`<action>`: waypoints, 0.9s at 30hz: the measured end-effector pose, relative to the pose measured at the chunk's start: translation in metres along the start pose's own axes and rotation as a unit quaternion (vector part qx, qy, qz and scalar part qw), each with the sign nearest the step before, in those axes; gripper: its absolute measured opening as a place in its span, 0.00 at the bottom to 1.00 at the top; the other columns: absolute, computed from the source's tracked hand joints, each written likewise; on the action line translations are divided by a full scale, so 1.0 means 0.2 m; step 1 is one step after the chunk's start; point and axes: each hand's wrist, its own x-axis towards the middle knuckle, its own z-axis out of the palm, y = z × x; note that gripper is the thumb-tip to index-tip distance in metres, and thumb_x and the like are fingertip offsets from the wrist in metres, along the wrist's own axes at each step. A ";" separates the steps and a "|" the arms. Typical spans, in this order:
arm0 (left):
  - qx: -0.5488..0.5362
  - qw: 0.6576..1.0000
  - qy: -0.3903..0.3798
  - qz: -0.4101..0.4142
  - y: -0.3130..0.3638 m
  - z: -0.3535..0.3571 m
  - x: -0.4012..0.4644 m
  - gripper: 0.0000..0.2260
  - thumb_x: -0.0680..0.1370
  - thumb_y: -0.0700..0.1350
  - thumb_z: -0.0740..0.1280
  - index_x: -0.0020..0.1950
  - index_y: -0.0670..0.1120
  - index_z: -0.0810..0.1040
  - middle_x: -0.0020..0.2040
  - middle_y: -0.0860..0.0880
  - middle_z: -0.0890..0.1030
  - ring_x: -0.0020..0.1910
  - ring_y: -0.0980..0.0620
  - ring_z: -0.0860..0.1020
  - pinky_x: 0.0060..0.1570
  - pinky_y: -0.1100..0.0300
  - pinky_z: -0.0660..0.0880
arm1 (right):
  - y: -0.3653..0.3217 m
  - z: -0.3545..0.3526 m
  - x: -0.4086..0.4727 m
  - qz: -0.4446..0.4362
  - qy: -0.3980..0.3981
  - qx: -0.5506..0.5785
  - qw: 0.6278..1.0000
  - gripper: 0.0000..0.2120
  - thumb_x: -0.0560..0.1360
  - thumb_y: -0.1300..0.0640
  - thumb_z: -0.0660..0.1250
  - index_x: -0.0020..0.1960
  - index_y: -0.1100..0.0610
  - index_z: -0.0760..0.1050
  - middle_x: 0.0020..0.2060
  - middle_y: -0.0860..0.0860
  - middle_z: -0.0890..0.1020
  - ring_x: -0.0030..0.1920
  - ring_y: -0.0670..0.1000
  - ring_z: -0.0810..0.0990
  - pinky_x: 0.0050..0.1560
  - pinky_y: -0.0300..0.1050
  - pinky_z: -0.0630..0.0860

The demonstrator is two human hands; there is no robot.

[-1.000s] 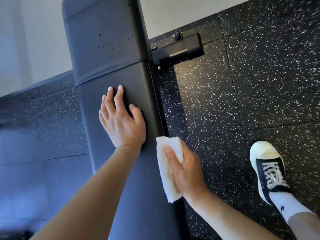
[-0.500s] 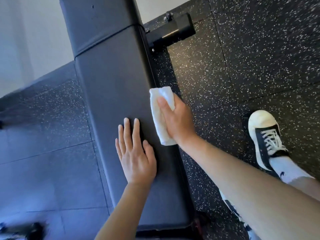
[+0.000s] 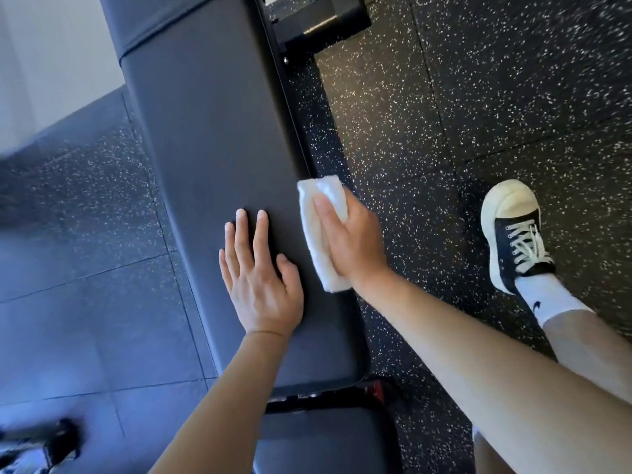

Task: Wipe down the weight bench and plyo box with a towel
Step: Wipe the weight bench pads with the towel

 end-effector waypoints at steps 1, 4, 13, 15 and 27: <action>-0.002 1.000 0.000 0.000 0.00 0.00 0.00 0.32 0.78 0.46 0.58 0.84 0.51 0.63 0.86 0.49 0.59 0.85 0.45 0.55 0.81 0.40 0.54 | -0.03 0.01 0.06 -0.005 0.005 -0.001 1.000 0.17 0.82 0.39 0.60 0.55 0.50 0.80 0.43 0.47 0.85 0.46 0.51 0.82 0.49 0.52 0.78; 0.001 1.000 0.000 0.003 -0.01 0.01 -0.02 0.32 0.78 0.45 0.59 0.84 0.51 0.63 0.86 0.49 0.58 0.85 0.45 0.55 0.81 0.40 0.54 | 0.00 0.02 0.02 0.006 0.016 0.019 1.000 0.16 0.83 0.40 0.61 0.56 0.50 0.80 0.44 0.46 0.84 0.46 0.49 0.82 0.51 0.52 0.78; 0.000 1.000 -0.006 -0.009 -0.01 0.01 -0.03 0.31 0.80 0.46 0.58 0.84 0.54 0.62 0.86 0.51 0.57 0.85 0.46 0.53 0.82 0.41 0.52 | 0.32 -0.11 -0.70 0.027 0.022 -0.009 0.999 0.12 0.82 0.42 0.61 0.54 0.47 0.79 0.46 0.40 0.84 0.51 0.38 0.82 0.52 0.37 0.76; -0.004 1.000 -0.003 -0.007 -0.01 0.01 -0.03 0.31 0.79 0.47 0.58 0.84 0.54 0.62 0.86 0.51 0.57 0.85 0.47 0.53 0.82 0.41 0.52 | 0.28 -0.12 -0.62 0.010 0.021 -0.051 0.998 0.17 0.81 0.37 0.59 0.53 0.48 0.79 0.44 0.41 0.84 0.47 0.43 0.82 0.49 0.45 0.76; -0.001 0.999 0.035 -0.031 -0.02 -0.06 0.22 0.14 0.76 0.49 0.62 0.61 0.51 0.77 0.59 0.51 0.72 0.57 0.44 0.68 0.59 0.41 0.71 | -0.31 0.08 0.47 -0.170 0.034 -0.256 0.951 0.17 0.84 0.39 0.58 0.50 0.53 0.72 0.44 0.49 0.80 0.44 0.57 0.79 0.41 0.50 0.68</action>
